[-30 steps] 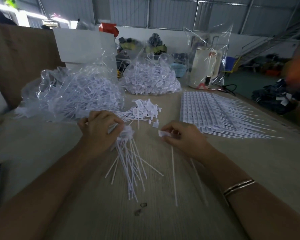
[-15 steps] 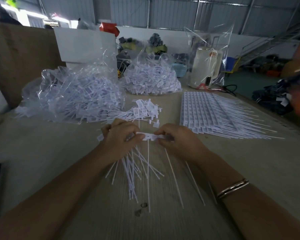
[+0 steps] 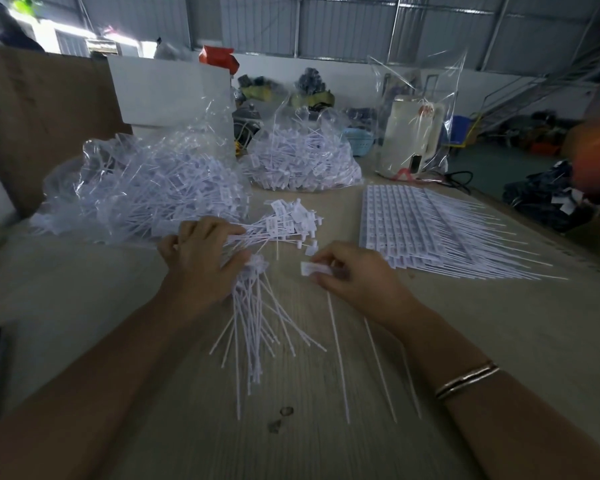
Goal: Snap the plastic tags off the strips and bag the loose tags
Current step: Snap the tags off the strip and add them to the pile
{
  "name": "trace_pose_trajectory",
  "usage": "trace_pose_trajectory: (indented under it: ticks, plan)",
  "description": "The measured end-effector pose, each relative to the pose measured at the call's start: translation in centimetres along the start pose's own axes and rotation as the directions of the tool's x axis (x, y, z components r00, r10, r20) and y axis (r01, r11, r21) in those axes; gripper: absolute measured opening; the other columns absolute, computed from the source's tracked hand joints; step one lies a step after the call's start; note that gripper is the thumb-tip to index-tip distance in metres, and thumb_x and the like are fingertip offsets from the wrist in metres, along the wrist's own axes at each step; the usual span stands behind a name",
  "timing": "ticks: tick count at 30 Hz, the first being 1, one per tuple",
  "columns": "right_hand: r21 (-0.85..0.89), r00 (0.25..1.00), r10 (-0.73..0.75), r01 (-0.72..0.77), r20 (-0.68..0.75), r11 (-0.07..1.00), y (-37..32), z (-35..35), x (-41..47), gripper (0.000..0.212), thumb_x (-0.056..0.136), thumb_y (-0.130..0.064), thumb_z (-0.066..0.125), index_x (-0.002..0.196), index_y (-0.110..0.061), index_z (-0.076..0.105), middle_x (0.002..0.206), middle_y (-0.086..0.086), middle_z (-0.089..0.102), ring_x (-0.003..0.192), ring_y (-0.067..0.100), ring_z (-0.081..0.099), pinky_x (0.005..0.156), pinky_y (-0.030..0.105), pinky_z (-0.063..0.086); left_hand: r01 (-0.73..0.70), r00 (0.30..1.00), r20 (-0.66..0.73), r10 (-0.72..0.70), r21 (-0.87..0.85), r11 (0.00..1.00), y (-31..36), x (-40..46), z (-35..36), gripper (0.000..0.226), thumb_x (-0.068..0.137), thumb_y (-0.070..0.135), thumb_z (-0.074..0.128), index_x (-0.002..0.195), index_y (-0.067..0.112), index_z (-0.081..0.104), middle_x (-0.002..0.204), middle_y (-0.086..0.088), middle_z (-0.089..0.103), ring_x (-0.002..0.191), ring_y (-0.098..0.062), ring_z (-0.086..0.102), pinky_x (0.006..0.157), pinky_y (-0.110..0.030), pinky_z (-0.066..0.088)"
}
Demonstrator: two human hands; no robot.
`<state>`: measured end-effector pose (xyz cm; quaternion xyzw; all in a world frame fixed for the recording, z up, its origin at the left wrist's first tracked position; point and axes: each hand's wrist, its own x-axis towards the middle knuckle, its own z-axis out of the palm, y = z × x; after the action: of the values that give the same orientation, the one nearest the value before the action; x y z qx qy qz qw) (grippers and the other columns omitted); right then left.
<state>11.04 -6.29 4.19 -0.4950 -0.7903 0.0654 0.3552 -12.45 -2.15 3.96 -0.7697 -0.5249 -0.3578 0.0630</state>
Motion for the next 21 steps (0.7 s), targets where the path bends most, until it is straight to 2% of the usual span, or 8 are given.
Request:
trace_pose_trajectory:
  ticks: [3,7,9,12,14,17,19,21]
  plan:
    - [-0.001,0.999,-0.033,0.033,-0.012,0.999,-1.1,1.2,0.4,0.030,0.080,-0.038,0.068,0.102,-0.021,0.058,0.086,-0.017,0.055,0.077,-0.002,0.050,0.064,0.008,0.038,-0.091,0.988,0.106,0.112,-0.184,0.979,1.8,0.1,1.1,0.057,0.081,0.056,0.032,0.096,0.017,0.071,0.105,0.003,0.060,0.110,-0.024,0.048,0.097,-0.045,0.032]
    - [0.049,0.996,-0.088,0.087,0.008,0.995,-1.3,1.2,0.3,0.030,0.081,-0.036,0.069,0.101,-0.017,0.057,0.089,-0.013,0.058,0.080,0.000,0.053,0.067,0.014,0.042,-0.119,0.961,0.193,0.196,-0.350,0.929,3.0,-0.1,2.1,0.044,0.083,0.046,0.041,0.083,0.013,0.071,0.084,0.006,0.062,0.101,-0.021,0.049,0.091,-0.046,0.036]
    - [0.030,0.997,-0.065,0.064,0.047,0.998,-0.5,0.4,0.1,0.029,0.082,-0.033,0.068,0.106,-0.019,0.058,0.096,-0.009,0.062,0.086,0.002,0.056,0.074,0.021,0.047,-0.066,0.977,0.173,0.125,-0.311,0.948,2.8,-0.3,2.1,0.039,0.080,0.046,0.039,0.081,0.021,0.069,0.082,0.015,0.059,0.102,-0.014,0.045,0.092,-0.041,0.031]
    - [-0.092,0.996,-0.024,0.033,0.089,0.995,0.5,-0.1,0.0,0.025,0.083,-0.030,0.066,0.106,-0.020,0.062,0.099,-0.005,0.064,0.087,0.010,0.058,0.076,0.031,0.049,-0.049,0.986,0.145,0.085,-0.240,0.970,2.5,-0.5,2.0,0.032,0.078,0.051,0.038,0.076,0.031,0.063,0.077,0.025,0.054,0.101,-0.006,0.040,0.079,-0.029,0.015]
    - [-0.126,0.996,-0.048,0.058,0.078,0.990,0.7,0.0,0.1,0.022,0.086,-0.028,0.064,0.106,-0.018,0.066,0.098,-0.002,0.066,0.086,0.014,0.059,0.074,0.032,0.048,-0.110,0.982,0.121,0.143,-0.249,0.962,2.5,-0.5,2.0,0.033,0.077,0.052,0.042,0.075,0.028,0.064,0.075,0.027,0.051,0.098,-0.007,0.041,0.077,-0.028,0.014]
    - [-0.034,0.997,-0.036,0.038,0.069,0.999,0.7,0.1,0.1,0.019,0.088,-0.027,0.062,0.104,-0.018,0.069,0.095,-0.006,0.068,0.081,0.007,0.059,0.073,0.027,0.047,-0.280,0.958,-0.016,0.285,-0.252,0.926,2.5,-0.2,1.6,0.044,0.079,0.051,0.043,0.077,0.016,0.069,0.084,0.022,0.054,0.096,-0.005,0.039,0.079,-0.029,0.018]
    - [0.033,0.997,0.001,-0.003,0.074,0.999,0.8,0.1,0.1,0.016,0.089,-0.025,0.061,0.102,-0.020,0.070,0.090,-0.009,0.067,0.077,0.002,0.059,0.071,0.022,0.047,-0.373,0.928,-0.089,0.363,-0.240,0.896,2.5,-0.1,1.2,0.038,0.081,0.042,0.047,0.077,0.012,0.069,0.086,0.017,0.057,0.095,-0.005,0.040,0.081,-0.033,0.022]
    - [0.103,0.997,0.059,-0.065,0.058,0.993,1.3,-0.3,0.0,0.014,0.091,-0.024,0.057,0.096,-0.021,0.070,0.081,-0.012,0.066,0.070,0.000,0.059,0.067,0.017,0.047,-0.414,0.910,-0.101,0.401,-0.245,0.877,1.9,0.0,0.9,0.030,0.083,0.037,0.050,0.077,0.014,0.068,0.086,0.012,0.062,0.095,-0.006,0.044,0.083,-0.033,0.027]
